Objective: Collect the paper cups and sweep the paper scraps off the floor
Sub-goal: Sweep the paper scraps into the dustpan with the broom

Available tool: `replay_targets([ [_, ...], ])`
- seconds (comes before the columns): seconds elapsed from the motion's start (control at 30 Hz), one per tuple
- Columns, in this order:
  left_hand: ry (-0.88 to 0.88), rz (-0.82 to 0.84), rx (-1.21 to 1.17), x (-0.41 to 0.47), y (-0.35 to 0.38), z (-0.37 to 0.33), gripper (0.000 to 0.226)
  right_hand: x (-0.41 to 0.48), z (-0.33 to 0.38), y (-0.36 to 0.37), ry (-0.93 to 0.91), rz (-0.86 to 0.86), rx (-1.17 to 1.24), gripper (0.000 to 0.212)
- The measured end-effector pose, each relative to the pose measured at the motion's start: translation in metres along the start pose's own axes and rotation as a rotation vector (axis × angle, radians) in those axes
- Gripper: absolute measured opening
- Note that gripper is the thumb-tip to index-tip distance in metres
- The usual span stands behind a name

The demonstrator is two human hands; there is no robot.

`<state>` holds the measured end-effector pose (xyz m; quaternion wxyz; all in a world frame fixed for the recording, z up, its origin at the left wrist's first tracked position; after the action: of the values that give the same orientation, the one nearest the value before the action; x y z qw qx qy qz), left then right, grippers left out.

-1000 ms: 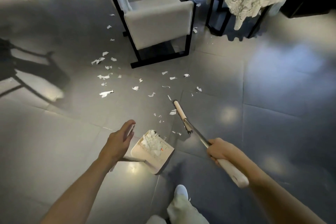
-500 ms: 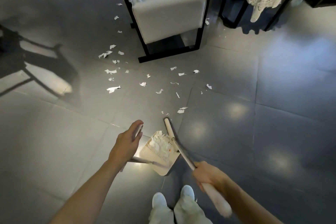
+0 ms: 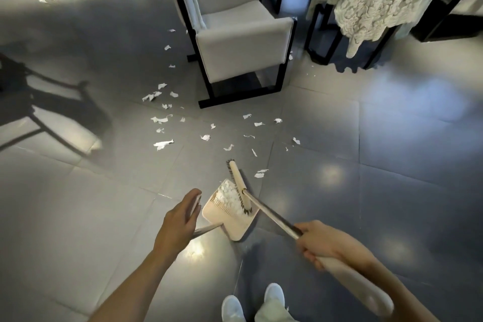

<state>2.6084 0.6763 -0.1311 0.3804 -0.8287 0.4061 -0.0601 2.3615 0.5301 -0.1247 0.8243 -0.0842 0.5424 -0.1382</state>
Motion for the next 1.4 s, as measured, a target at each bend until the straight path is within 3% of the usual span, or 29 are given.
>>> replay_targets([
  [0.13,0.054,-0.09,0.017,0.011,-0.02,-0.013,0.027,-0.006,0.02,-0.026,0.022,-0.018,0.146,0.039],
  [0.4,0.073,-0.286,0.042,0.052,-0.072,-0.027,0.028,-0.001,0.07,-0.079,-0.029,0.011,0.375,0.025],
  [0.6,0.004,-0.463,0.049,0.097,-0.118,-0.034,0.027,0.023,0.149,-0.124,-0.128,-0.004,0.381,0.047],
  [0.9,-0.106,-0.688,-0.05,0.145,-0.226,0.011,0.025,0.117,0.31,-0.082,-0.308,0.033,0.247,0.018],
  [1.03,-0.147,-0.721,-0.011,0.193,-0.281,0.056,0.023,0.17,0.384,-0.049,-0.383,0.04,0.13,0.033],
  [1.4,-0.189,-0.725,-0.06,0.363,-0.497,0.211,0.03,0.294,0.684,-0.018,-0.405,0.079,0.318,0.065],
])
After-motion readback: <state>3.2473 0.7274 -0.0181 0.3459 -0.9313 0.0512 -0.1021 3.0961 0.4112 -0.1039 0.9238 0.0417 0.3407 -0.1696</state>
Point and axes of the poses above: each hand's wrist, its own x-axis towards the middle knuckle, its own y-axis out of the palm, z = x × y, the point moved 9 cm from there along x, towards the middle knuckle, and after that the axes turned 1 degree about z, right-handed, at the moved point
